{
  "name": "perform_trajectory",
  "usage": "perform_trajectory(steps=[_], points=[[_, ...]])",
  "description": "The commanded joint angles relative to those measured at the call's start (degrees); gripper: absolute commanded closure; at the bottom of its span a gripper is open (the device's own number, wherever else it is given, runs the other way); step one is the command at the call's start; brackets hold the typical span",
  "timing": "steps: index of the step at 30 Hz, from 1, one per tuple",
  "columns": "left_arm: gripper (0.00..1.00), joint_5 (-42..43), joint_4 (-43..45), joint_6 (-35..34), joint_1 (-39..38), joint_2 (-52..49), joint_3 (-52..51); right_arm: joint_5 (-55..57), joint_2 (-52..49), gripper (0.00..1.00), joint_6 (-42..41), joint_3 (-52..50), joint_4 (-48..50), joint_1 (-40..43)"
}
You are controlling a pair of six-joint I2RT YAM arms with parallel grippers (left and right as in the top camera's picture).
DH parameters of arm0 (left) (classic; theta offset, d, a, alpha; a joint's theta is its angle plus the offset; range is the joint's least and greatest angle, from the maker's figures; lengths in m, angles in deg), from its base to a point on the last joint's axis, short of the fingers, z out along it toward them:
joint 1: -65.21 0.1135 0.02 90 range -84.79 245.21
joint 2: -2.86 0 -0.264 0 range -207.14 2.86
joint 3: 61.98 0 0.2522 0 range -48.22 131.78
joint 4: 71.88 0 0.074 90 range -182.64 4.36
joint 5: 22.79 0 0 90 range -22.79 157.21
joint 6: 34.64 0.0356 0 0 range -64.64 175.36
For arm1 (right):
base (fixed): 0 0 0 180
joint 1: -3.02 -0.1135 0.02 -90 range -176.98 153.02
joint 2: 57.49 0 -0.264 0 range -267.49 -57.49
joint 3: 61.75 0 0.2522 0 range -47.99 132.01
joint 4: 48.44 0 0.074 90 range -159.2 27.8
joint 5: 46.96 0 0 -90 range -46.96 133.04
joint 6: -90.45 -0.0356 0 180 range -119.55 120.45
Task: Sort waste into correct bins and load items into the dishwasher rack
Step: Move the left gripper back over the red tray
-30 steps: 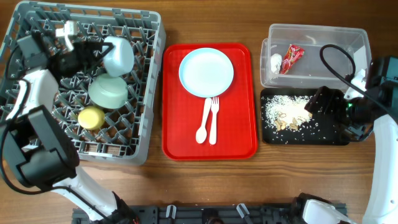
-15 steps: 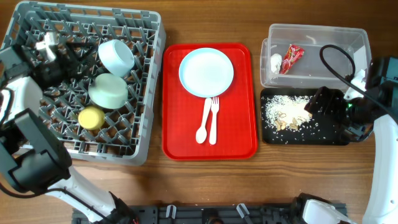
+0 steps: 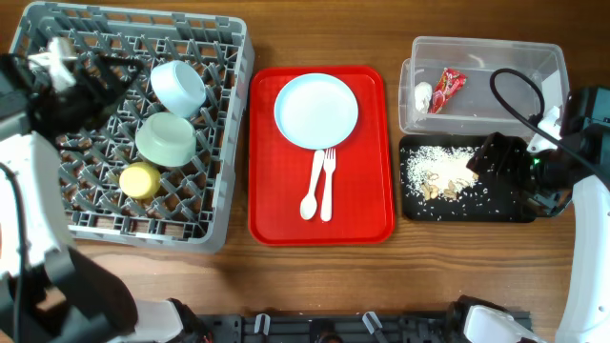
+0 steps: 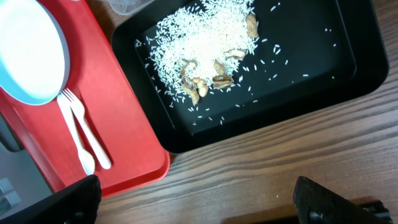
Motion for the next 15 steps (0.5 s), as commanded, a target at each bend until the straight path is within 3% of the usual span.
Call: perform_trajectory(steps=[1,4,8,15], points=[[0.0,-17.0,-5.27,0.39,-7.39,4.83,0.13,-0.66,0.96,0.0,1.16,1.44,0.11,0.17],[0.0,-26.34,-9.9,0.22,-14.91,7.06,0.13,-0.66,0.96,0.0,1.18,1.44,0.33,0.17],[0.0,-40.33,-16.37,-5.49,-25.75,8.0,0.13,-0.66,0.96,0.0,1.6,1.44,0.55,0.17],[0.0,-42.73,-18.97,-9.73,-38.66,7.82,0.11,-0.68,0.94,0.0,2.58,1.44,0.72,0.17]])
